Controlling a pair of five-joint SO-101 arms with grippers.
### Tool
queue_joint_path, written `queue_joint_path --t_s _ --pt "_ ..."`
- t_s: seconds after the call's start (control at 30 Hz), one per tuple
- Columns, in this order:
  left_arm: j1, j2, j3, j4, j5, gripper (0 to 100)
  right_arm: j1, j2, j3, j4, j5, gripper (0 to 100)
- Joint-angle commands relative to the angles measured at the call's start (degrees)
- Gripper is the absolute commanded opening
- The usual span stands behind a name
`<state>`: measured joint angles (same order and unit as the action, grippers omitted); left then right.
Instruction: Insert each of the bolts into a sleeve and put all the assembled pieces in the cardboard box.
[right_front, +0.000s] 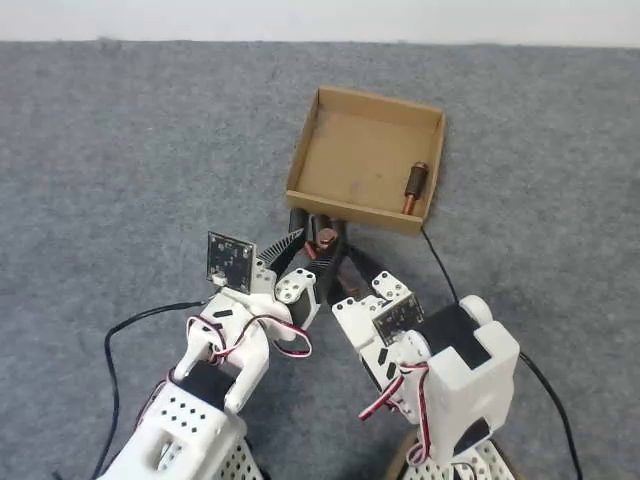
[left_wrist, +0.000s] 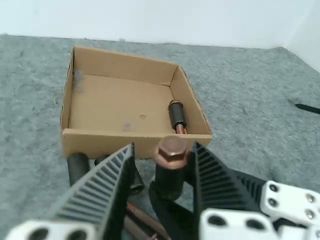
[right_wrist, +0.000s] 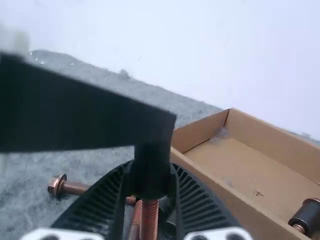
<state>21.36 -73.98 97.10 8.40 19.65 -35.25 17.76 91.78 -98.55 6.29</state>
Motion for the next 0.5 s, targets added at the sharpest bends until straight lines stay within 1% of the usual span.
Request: queue_joint_path --t_s 0.0,0.47 --pt "0.44 -1.14 -0.92 -0.70 0.97 17 0.84 -3.47 1.67 -0.66 0.62 0.7" --pt "0.09 -1.23 -9.71 -0.26 0.97 17 0.84 -3.47 1.14 -0.66 0.62 0.7"
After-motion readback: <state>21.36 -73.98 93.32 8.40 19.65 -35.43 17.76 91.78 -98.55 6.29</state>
